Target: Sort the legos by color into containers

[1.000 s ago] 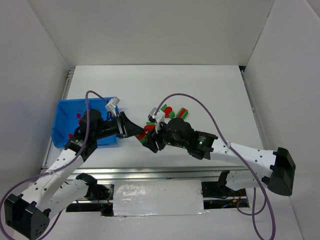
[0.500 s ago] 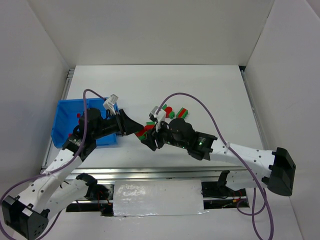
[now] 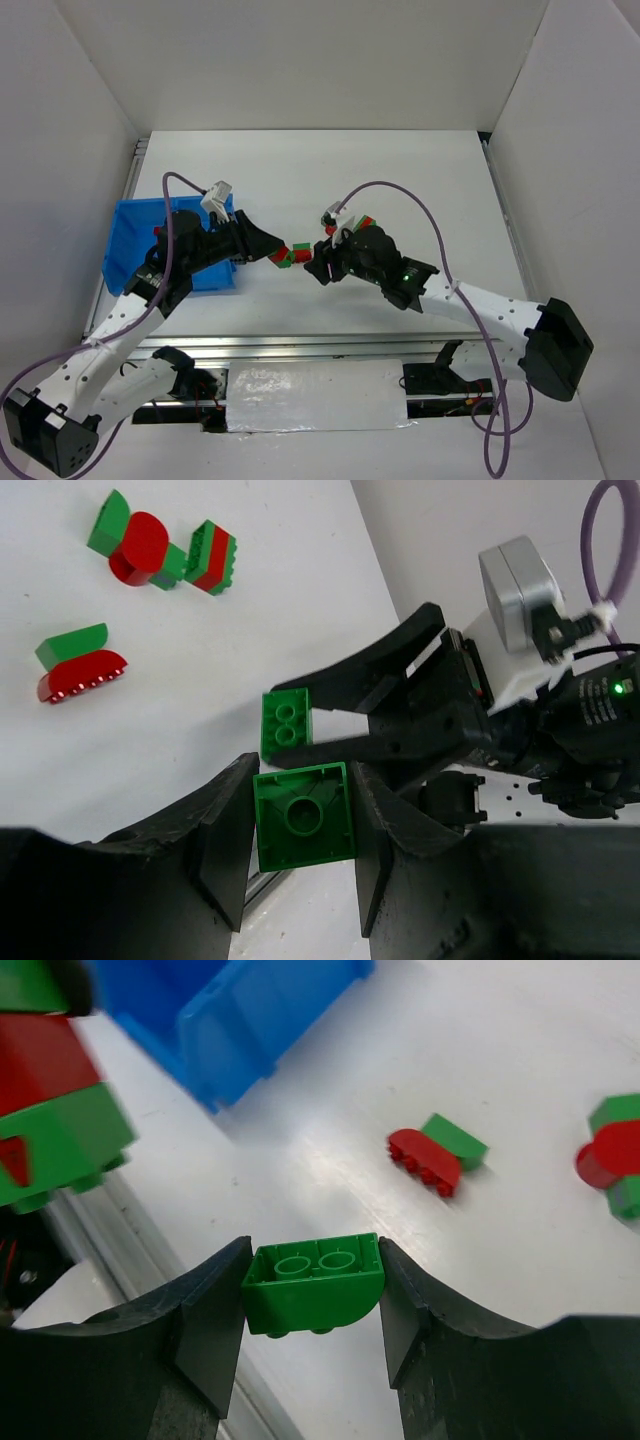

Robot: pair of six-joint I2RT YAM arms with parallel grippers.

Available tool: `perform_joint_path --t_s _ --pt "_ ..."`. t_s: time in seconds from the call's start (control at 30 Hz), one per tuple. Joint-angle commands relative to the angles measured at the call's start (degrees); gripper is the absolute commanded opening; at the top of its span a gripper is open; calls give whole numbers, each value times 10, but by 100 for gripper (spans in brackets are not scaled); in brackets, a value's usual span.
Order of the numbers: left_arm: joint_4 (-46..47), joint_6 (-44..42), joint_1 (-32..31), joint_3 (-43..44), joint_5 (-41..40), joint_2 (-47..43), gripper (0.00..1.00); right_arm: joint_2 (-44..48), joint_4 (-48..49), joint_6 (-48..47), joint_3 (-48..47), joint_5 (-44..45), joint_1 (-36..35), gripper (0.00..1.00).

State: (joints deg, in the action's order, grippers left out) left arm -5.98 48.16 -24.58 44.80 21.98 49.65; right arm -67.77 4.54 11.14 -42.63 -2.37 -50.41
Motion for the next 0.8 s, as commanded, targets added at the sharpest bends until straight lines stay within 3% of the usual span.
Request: perform_joint_path --t_s 0.0,0.27,0.43,0.57,0.63,0.77 --pt "8 -17 3 23 -29 -1 0 -37 -10 32 -13 24 37 34" --pt "-20 -28 8 24 -47 -27 0 -235 -115 134 -98 179 65 44" --pt "-46 -39 8 27 -54 -46 0 -273 -131 154 -125 214 65 45" --pt "-51 -44 8 19 -56 -53 0 -311 -166 161 -152 229 65 70" --pt "-50 -43 9 11 -55 -54 0 -304 -171 170 -152 223 65 91" --pt "-48 -41 10 7 -52 -57 0 -258 -159 166 -134 198 65 100"
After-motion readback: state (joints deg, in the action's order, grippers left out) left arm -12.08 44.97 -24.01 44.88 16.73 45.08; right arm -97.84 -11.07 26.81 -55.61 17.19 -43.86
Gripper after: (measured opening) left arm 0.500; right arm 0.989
